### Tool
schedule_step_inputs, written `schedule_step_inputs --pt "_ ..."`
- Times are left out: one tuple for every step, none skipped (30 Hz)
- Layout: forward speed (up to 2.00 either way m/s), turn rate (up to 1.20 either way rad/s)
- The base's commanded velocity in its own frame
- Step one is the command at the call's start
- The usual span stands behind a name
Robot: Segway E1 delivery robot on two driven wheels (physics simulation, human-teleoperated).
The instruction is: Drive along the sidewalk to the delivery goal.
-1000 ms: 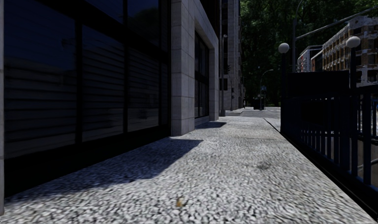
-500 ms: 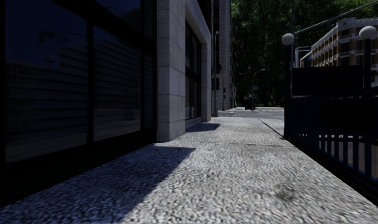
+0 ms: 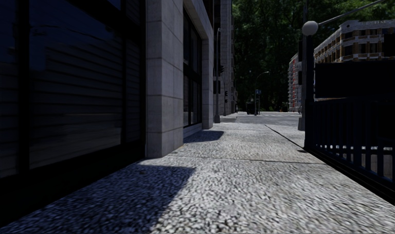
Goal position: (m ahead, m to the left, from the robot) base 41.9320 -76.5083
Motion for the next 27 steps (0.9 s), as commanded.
schedule_step_inputs --pt "1.65 -0.83" --pt "1.65 -0.59" --pt "1.65 -0.30" --pt "1.65 -0.08" --pt "1.65 -0.04" --pt "1.65 -0.04" --pt "1.65 -0.03" --pt "1.65 -0.03" --pt "1.65 -0.03" --pt "1.65 -0.03" --pt "1.65 -0.02" --pt "1.65 -0.02" --pt "1.65 -0.02" --pt "1.65 -0.02" --pt "1.65 -0.02" --pt "1.65 -0.02" --pt "1.65 -0.02" --pt "1.65 -0.02" --pt "1.65 -0.02" --pt "1.65 -0.01" --pt "1.65 -0.01" --pt "1.65 -0.01" --pt "1.65 -0.01" --pt "1.65 -0.01" --pt "1.65 0.00" --pt "1.65 0.00" --pt "1.65 0.00"
